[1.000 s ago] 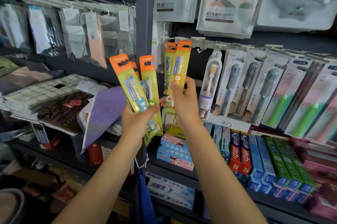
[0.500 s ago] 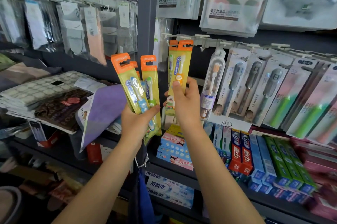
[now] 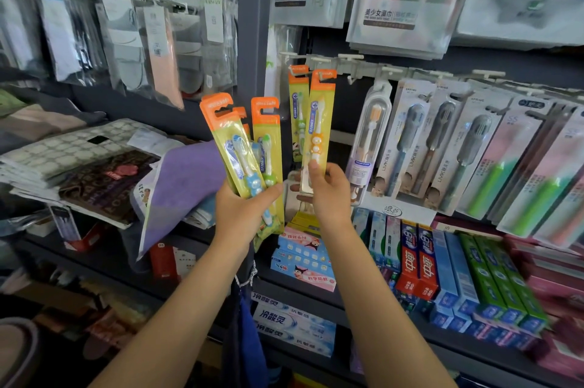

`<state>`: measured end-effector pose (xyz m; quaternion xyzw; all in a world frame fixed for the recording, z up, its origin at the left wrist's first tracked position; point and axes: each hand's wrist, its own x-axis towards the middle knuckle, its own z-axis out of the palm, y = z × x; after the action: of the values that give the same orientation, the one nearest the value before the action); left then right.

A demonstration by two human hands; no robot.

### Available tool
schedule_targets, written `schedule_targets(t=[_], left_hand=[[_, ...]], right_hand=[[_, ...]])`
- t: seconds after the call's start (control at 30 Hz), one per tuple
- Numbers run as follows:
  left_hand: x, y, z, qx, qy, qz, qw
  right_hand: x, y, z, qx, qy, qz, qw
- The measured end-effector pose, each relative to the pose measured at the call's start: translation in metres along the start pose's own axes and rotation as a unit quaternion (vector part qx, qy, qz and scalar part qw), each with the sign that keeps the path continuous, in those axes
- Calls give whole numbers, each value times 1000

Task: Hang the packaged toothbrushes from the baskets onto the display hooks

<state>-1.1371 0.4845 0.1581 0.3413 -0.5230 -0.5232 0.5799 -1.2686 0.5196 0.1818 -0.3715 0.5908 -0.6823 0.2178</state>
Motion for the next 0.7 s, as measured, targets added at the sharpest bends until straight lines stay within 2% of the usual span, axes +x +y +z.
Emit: schedule_targets(t=[0.23, 0.43, 0.7], left_hand=[[-7, -1, 7, 43, -50, 25, 997], [-2, -3, 12, 89, -73, -7, 993], [-6, -8, 27, 53, -90, -58, 993]], right_hand=[[17, 14, -2, 26, 11, 54, 998], [35, 20, -1, 79, 3, 125, 989], [13, 44, -28, 91, -40, 182, 978]])
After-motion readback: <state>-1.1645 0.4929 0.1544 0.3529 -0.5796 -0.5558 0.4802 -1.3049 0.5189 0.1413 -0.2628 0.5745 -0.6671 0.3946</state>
